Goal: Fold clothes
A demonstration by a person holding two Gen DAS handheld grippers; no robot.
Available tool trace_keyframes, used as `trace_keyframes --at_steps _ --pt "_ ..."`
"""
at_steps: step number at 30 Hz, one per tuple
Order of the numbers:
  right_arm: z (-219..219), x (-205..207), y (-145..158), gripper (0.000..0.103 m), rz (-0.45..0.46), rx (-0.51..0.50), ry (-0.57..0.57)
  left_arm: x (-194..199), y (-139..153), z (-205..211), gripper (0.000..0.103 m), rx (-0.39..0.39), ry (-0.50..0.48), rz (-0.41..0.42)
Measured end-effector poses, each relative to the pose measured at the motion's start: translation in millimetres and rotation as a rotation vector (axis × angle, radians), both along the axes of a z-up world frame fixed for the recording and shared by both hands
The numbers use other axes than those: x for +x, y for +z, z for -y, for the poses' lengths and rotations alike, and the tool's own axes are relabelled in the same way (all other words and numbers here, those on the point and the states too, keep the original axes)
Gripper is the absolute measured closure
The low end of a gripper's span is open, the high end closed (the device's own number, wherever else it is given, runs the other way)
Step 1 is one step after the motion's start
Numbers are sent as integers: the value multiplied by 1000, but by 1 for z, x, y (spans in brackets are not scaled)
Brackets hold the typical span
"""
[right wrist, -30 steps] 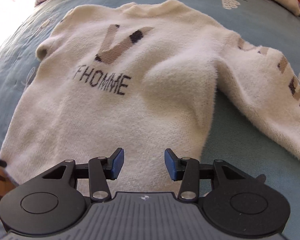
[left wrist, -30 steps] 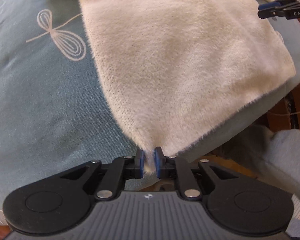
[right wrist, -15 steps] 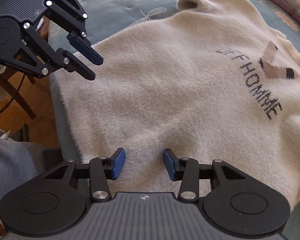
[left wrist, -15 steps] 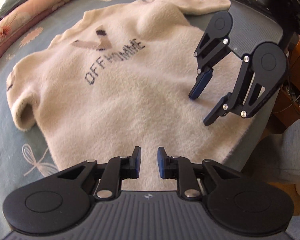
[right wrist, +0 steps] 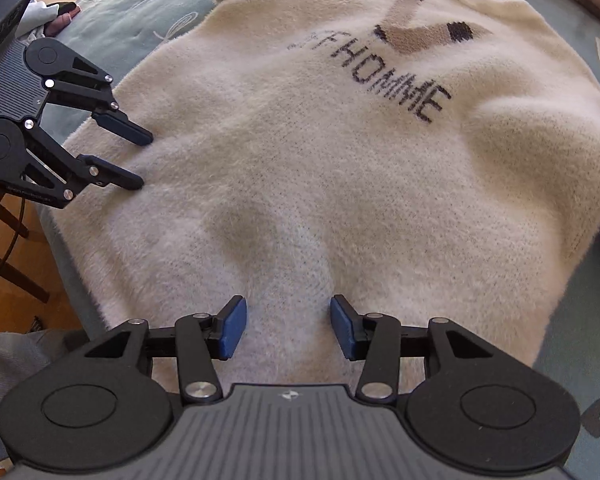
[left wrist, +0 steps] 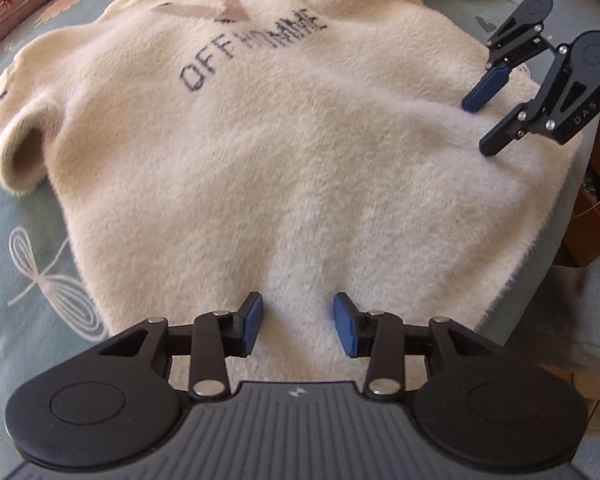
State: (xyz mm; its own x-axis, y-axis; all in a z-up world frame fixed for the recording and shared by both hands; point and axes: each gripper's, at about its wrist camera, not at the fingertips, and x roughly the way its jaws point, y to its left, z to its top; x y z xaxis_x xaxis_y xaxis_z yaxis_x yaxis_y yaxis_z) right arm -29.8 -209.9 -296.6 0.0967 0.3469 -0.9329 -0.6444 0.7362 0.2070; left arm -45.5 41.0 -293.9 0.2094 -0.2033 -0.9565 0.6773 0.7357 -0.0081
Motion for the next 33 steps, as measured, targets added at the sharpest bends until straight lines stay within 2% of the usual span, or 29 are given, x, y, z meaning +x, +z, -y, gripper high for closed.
trace_keyframes --at_steps 3,8,10,12,17,22,25,30,31,33 --pt "20 10 12 51 -37 18 -116 2 8 -2 63 29 -6 -23" --pt "75 53 41 50 114 73 -466 34 25 15 63 -12 -50 104" --pt "100 76 40 46 115 121 -609 54 28 26 63 -32 -62 144" --pt "123 96 32 46 81 211 -732 72 29 38 63 -65 -73 154" --pt "142 121 30 46 87 275 -856 103 29 53 63 -81 -70 179" --pt "118 121 50 46 221 214 -751 138 29 47 63 -88 49 187" --pt "95 121 61 46 304 182 -658 158 27 49 63 -95 94 221" --pt "41 145 41 46 270 166 -505 180 10 59 63 -97 112 234" --pt "35 150 34 46 264 149 -491 183 7 59 63 -96 110 229" --pt "37 155 18 47 263 54 -489 187 0 59 63 -95 107 219"
